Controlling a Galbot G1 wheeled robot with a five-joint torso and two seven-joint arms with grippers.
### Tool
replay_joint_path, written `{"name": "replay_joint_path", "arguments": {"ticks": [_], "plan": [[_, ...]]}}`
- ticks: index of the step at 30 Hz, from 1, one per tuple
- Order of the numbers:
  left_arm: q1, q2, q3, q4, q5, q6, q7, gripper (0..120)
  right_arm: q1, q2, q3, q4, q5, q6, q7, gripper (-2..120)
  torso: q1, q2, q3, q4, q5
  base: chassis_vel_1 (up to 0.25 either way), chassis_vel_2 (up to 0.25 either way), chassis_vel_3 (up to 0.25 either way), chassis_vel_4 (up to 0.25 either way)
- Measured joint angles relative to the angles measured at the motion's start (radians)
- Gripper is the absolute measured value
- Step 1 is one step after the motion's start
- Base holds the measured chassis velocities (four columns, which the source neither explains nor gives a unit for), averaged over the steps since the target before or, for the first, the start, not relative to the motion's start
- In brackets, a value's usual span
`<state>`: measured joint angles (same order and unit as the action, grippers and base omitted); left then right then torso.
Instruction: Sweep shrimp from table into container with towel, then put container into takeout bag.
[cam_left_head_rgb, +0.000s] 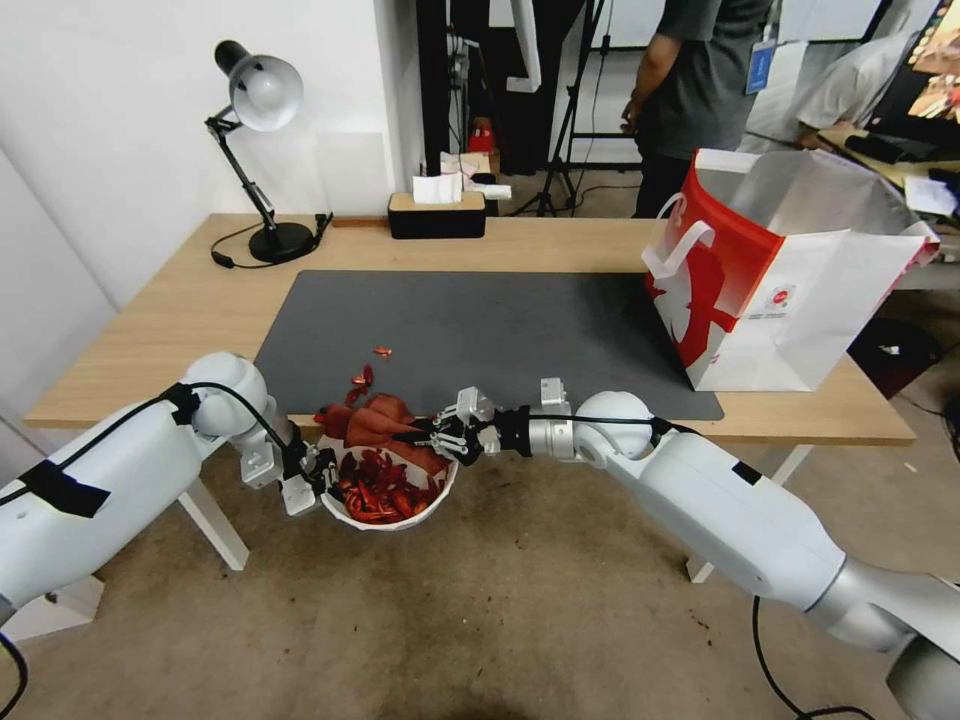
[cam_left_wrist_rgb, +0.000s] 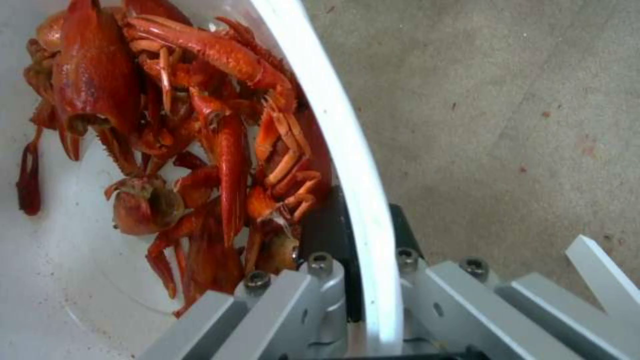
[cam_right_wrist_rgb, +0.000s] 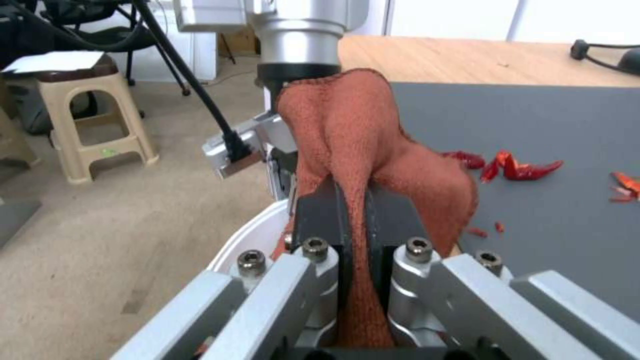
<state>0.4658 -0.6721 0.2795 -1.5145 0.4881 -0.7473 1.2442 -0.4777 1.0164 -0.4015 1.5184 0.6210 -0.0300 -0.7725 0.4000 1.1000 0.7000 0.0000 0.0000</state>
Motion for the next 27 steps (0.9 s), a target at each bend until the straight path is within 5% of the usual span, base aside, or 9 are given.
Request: {"name": "replay_joint_path", "arguments": {"ticks": [18,27], "plan": [[0.011,-0.002,-0.007,0.002,0.002,-0.002,-0.001,0,0.021,0.001,0.079,0.007,0.145,-0.014,0.04,2,0.0,0.0,0.0,-0.0001,0.0,0.0,0.0,0.0,0.0],[0.035,-0.001,-0.032,0.005,0.006,-0.012,-0.001,0,0.097,0.077,0.103,-0.076,0.251,0.023,0.196,2,0.0,0.0,0.0,0.0001,-0.0001,0.0,0.0,0.0,0.0]]}}
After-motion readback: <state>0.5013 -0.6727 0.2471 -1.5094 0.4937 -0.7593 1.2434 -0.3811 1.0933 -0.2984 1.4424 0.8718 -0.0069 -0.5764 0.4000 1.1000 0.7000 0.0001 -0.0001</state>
